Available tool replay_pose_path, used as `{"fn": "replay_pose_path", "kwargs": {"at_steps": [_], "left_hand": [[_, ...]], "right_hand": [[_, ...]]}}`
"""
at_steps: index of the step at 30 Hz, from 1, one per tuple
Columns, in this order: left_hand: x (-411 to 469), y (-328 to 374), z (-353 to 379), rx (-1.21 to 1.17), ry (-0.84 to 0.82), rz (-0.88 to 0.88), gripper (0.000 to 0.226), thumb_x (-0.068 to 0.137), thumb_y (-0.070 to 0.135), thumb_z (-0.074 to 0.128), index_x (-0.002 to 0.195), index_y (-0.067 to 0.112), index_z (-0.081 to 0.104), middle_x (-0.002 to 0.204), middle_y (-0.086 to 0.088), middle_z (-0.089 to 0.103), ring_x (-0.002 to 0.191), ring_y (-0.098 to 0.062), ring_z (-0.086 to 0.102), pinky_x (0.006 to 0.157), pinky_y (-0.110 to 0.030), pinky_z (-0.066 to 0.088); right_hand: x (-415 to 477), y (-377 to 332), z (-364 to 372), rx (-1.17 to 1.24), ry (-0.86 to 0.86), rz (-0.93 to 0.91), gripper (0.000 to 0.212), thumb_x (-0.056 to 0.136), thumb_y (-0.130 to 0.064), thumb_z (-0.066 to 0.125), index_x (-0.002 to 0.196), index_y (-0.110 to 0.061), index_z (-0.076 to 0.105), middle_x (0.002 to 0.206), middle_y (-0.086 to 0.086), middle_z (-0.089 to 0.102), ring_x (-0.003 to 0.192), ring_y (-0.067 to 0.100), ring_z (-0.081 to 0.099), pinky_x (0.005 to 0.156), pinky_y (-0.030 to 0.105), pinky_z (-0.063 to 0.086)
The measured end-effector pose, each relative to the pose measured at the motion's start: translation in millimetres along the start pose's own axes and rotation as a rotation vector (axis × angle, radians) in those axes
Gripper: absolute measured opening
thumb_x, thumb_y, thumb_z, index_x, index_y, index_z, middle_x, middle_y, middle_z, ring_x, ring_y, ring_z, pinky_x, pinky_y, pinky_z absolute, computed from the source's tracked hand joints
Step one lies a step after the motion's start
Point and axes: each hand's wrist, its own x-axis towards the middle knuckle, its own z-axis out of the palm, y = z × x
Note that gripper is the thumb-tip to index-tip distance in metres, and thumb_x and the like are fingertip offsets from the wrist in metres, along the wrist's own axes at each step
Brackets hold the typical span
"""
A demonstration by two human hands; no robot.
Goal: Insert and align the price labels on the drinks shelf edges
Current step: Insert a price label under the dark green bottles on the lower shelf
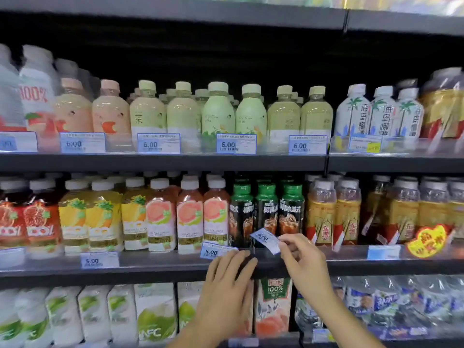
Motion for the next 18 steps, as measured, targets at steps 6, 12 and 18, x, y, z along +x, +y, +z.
{"fn": "replay_pose_path", "kwargs": {"at_steps": [6,12,18], "left_hand": [[6,24,6,0.238,-0.096,-0.105,0.058,0.091,0.034,0.054,0.146,0.013,0.047,0.140,-0.007,0.052,0.130,-0.030,0.047,0.111,-0.052,0.029],[15,30,3,0.268,-0.112,-0.164,0.053,0.088,0.033,0.054,0.138,0.018,0.052,0.137,-0.003,0.052,0.125,-0.027,0.049,0.101,-0.047,0.033],[25,35,1,0.188,-0.060,-0.230,0.041,0.086,0.029,0.050,0.126,0.018,0.056,0.129,-0.001,0.051,0.121,-0.026,0.049,0.097,-0.043,0.035]], "right_hand": [[4,15,-8,0.083,-0.029,-0.030,0.016,0.091,-0.012,0.064,0.099,-0.025,0.068,0.086,-0.012,0.065,0.076,0.010,0.065,0.069,0.017,0.050],[9,12,-7,0.083,-0.079,-0.130,0.013,0.092,-0.012,0.063,0.100,-0.020,0.070,0.091,-0.014,0.065,0.080,0.006,0.065,0.070,0.013,0.049],[12,9,-8,0.031,-0.060,-0.210,0.017,0.091,-0.009,0.065,0.105,-0.017,0.071,0.097,-0.014,0.065,0.091,-0.002,0.060,0.079,0.012,0.048]]}}
